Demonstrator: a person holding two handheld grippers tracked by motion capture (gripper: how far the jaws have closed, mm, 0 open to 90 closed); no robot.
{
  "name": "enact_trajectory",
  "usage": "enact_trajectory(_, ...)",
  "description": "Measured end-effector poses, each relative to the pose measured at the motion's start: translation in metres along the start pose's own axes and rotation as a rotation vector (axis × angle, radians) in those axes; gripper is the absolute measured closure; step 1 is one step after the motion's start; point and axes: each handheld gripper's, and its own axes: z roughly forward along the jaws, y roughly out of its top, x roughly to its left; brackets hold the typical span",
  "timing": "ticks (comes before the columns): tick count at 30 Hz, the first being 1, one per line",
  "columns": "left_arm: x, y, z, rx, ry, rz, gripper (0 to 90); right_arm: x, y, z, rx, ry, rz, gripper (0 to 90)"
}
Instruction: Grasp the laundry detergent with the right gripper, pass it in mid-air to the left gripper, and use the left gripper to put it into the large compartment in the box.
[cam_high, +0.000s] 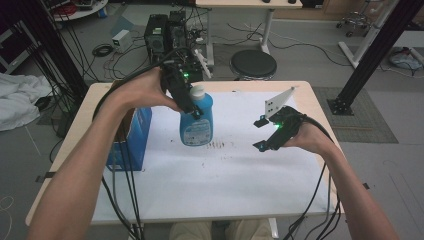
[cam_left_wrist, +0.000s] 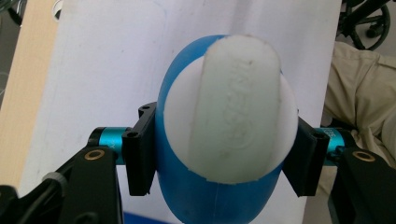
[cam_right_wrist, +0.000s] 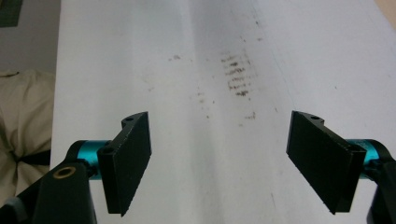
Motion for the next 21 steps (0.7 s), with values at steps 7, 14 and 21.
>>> enact_trajectory(7,0.007,-0.013,-0.03,0.019,0.045,-0.078,37.9,0.001,-0.011,-0.01,0.039,-0.047,0.007,12.6)
enact_trajectory(14,0.016,-0.031,-0.06,0.039,0.083,-0.173,37.9,0.003,-0.017,-0.013,0.098,-0.063,0.0,12.6)
enact_trajectory(21,0.026,-0.054,-0.086,0.064,0.138,-0.264,37.9,0.004,-0.022,-0.014,0.124,-0.085,0.006,12.6)
